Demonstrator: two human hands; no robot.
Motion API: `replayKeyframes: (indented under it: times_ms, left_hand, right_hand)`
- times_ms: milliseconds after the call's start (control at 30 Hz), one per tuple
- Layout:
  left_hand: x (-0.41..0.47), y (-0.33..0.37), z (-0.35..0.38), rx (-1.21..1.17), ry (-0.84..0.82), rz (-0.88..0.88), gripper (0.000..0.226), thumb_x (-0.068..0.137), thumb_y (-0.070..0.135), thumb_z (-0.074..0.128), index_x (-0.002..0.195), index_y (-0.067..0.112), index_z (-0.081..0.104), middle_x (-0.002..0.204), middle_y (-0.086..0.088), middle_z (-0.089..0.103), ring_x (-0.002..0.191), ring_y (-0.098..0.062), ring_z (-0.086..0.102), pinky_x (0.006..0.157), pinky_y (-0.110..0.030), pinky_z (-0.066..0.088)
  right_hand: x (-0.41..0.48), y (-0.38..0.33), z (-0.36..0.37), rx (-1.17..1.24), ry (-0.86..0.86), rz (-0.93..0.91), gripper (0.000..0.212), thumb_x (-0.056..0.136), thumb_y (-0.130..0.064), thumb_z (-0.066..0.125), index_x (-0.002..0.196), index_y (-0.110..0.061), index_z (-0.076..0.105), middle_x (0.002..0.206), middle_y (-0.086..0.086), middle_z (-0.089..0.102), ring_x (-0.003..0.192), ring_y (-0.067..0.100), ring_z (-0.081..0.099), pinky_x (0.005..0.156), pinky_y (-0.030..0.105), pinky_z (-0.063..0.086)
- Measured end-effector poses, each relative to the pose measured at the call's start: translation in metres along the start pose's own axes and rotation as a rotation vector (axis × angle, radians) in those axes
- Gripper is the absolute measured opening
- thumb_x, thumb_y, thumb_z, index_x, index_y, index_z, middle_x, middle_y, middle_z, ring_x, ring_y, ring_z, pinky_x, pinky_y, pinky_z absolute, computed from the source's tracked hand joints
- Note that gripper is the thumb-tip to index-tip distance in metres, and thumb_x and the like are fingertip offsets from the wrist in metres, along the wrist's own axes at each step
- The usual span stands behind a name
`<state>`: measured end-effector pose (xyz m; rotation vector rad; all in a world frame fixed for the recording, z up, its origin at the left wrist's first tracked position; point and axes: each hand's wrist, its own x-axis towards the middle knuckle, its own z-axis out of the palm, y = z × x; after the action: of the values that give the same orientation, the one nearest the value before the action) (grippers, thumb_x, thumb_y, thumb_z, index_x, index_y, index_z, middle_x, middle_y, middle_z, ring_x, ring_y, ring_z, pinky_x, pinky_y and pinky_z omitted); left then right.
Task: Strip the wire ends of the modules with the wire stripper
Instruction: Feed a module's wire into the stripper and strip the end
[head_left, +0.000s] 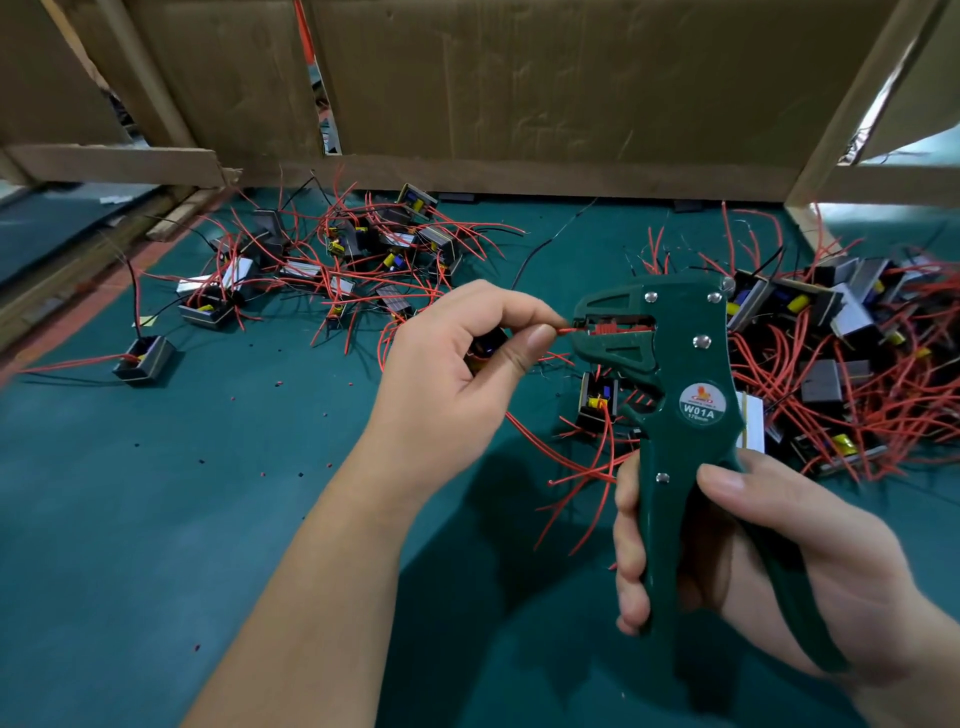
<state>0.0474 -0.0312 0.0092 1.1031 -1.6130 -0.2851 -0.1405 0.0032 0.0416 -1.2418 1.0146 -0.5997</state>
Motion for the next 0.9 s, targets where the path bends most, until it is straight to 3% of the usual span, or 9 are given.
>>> replayKeyframes:
  times_ms: [133,200,267,333,400,500,600,767,900]
  left_hand:
    - [0.0,0.0,0.0,0.024,0.0,0.008,0.017,0.088,0.007,0.061,0.088,0.024,0.061,0.079,0.011,0.059,0.074,0.005,0.051,0.071,-0.008,0.036]
    - [0.0,0.0,0.0,0.027,-0.001,0.012,0.017,0.088,0.007,0.061,0.089,0.023,0.061,0.079,0.011,0.059,0.073,0.005,0.051,0.071,-0.008,0.036]
    - [0.0,0.0,0.0,0.03,-0.002,0.012,0.017,0.088,0.007,0.061,0.089,0.024,0.061,0.078,0.011,0.059,0.073,0.005,0.05,0.07,-0.009,0.036]
    - [0.0,0.0,0.0,0.033,-0.004,0.01,0.017,0.088,0.007,0.061,0.088,0.024,0.061,0.078,0.011,0.059,0.073,0.005,0.05,0.071,-0.009,0.035]
    - [0.0,0.0,0.0,0.032,-0.002,0.009,0.017,0.088,0.007,0.061,0.088,0.024,0.061,0.079,0.012,0.059,0.073,0.005,0.05,0.071,-0.008,0.035]
    - [0.0,0.001,0.001,0.029,-0.004,0.0,0.015,0.088,0.01,0.061,0.087,0.025,0.061,0.079,0.013,0.059,0.073,0.005,0.051,0.071,-0.009,0.037]
    - [-0.001,-0.001,0.001,0.043,-0.006,-0.028,0.011,0.089,0.014,0.061,0.088,0.025,0.063,0.076,0.018,0.058,0.07,0.008,0.051,0.068,-0.007,0.036]
    - [-0.005,-0.01,0.008,0.157,-0.185,-0.145,0.011,0.091,0.022,0.057,0.092,0.017,0.067,0.069,0.021,0.052,0.064,0.01,0.049,0.062,-0.005,0.032]
    - [-0.004,-0.016,0.008,0.195,-0.195,-0.205,0.01,0.094,0.018,0.057,0.088,0.018,0.064,0.061,0.021,0.052,0.059,0.007,0.047,0.059,-0.008,0.033]
  right_hand:
    - [0.004,0.003,0.003,0.084,-0.021,0.003,0.078,0.096,0.015,0.022,0.025,-0.001,0.05,0.038,0.014,0.056,0.023,0.005,0.046,0.027,0.012,0.034]
    - [0.006,0.006,-0.004,0.039,0.049,0.029,0.06,0.094,0.018,0.027,0.044,0.006,0.057,0.051,0.023,0.059,0.02,-0.003,0.039,0.034,0.006,0.034]
    - [0.008,0.008,-0.012,0.096,0.096,0.055,0.043,0.092,0.02,0.03,0.062,0.007,0.058,0.053,0.003,0.052,0.021,-0.009,0.037,0.044,0.002,0.036]
    - [0.009,0.01,-0.013,0.139,0.044,0.067,0.045,0.094,0.018,0.029,0.065,0.006,0.062,0.046,0.007,0.052,0.022,-0.008,0.039,0.041,0.003,0.036]
    - [0.019,0.019,-0.019,0.178,-0.057,0.045,0.062,0.097,0.011,0.031,0.046,0.0,0.064,0.05,0.016,0.058,0.027,0.005,0.05,0.033,0.01,0.037]
    - [0.018,0.026,-0.019,0.477,-0.294,0.035,0.026,0.076,-0.021,0.074,0.074,0.004,0.066,0.064,0.027,0.058,0.052,0.035,0.061,0.054,0.038,0.053]
    - [0.017,0.04,-0.022,0.507,-0.293,-0.001,0.051,0.058,-0.041,0.085,0.08,0.0,0.063,0.063,0.025,0.054,0.048,0.033,0.055,0.051,0.041,0.05]
    - [0.024,0.042,-0.016,0.581,-0.129,0.036,0.043,0.054,-0.043,0.082,0.066,-0.01,0.056,0.056,0.011,0.043,0.038,0.021,0.041,0.039,0.028,0.041]
    - [0.025,0.038,-0.022,0.759,-0.299,-0.074,0.048,0.058,-0.036,0.082,0.091,-0.005,0.067,0.077,0.019,0.058,0.064,0.032,0.06,0.06,0.045,0.054]
